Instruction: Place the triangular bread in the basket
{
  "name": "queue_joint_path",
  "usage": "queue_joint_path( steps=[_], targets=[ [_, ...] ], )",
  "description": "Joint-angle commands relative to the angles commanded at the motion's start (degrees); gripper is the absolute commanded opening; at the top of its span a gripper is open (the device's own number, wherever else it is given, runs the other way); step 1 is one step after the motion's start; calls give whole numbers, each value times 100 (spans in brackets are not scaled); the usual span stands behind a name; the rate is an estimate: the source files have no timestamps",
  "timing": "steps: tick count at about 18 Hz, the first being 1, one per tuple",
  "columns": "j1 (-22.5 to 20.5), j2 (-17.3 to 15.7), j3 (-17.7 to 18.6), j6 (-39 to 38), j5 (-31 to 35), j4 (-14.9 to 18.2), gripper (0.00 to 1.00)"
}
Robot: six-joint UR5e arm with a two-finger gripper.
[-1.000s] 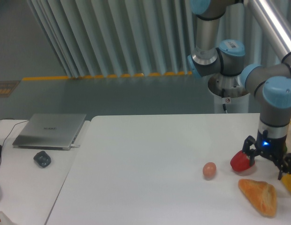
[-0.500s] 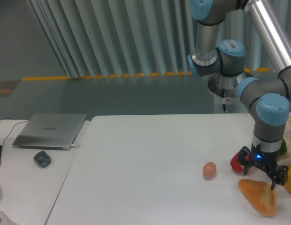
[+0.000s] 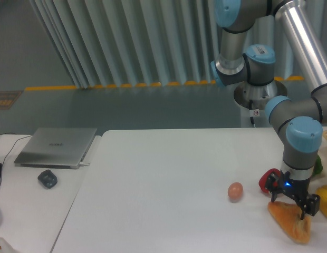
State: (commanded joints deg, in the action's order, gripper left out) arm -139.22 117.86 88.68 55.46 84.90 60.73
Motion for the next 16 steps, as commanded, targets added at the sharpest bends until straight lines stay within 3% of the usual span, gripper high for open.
queue_joint_path(
  steps=[2, 6, 9, 16],
  targets=[
    [0, -35, 0, 27, 0, 0, 38],
    [-9, -105, -26, 281, 0, 0, 34],
    [-9, -167, -79, 282, -17, 0, 18],
    [9, -544, -97, 255, -175, 18, 19]
  ],
)
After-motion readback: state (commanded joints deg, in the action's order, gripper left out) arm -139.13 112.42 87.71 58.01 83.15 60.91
